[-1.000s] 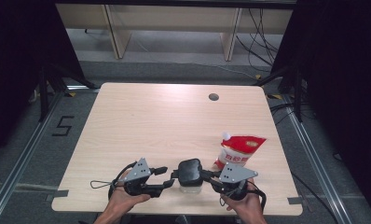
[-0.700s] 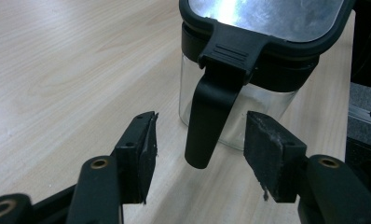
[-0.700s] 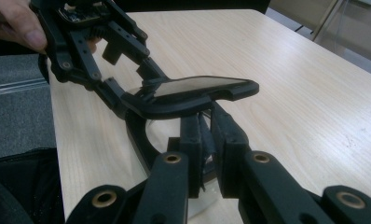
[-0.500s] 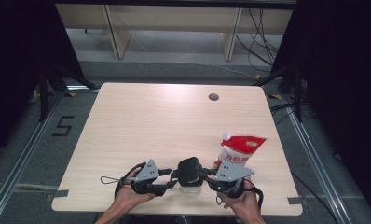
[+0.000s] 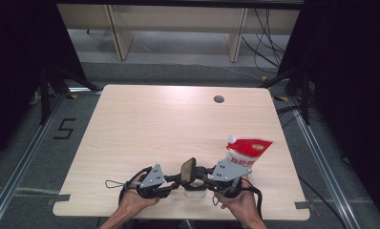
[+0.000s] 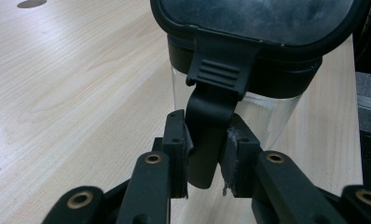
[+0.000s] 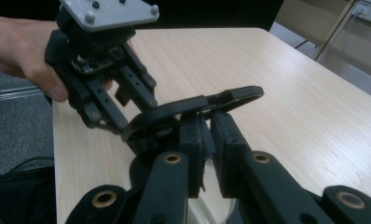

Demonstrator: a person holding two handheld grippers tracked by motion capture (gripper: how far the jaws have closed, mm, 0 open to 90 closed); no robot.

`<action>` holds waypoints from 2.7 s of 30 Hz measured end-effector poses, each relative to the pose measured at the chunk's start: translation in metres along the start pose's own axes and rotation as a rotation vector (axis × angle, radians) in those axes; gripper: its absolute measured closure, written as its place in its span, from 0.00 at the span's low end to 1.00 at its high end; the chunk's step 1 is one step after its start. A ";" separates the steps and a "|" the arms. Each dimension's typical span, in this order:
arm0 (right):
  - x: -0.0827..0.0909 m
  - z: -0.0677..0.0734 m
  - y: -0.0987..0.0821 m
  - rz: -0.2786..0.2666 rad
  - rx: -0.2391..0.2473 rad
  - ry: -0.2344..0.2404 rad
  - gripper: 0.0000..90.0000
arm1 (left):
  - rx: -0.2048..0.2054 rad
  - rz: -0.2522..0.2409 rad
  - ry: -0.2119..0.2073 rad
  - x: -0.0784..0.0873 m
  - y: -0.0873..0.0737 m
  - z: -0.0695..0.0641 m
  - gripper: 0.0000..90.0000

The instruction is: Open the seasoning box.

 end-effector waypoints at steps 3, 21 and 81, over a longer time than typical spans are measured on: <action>-0.003 0.002 0.006 -0.003 0.014 0.008 0.93 | 0.009 0.008 0.009 0.000 -0.001 -0.001 0.81; -0.027 0.012 0.030 -0.014 0.036 0.044 0.93 | 0.014 0.030 0.037 0.000 0.000 -0.002 0.82; 0.075 -0.030 -0.100 -0.028 -0.281 -0.024 0.45 | 0.177 0.075 0.103 0.043 -0.033 -0.010 0.23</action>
Point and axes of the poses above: each handheld gripper's, and its own axes: x roughly backward along the jaws, y roughly out of its top, z roughly to its left, the point moved 7 cm from there along -x, roughly forward along the jaws, and after that the axes turned 11 degrees about z, right-handed, at the moved point
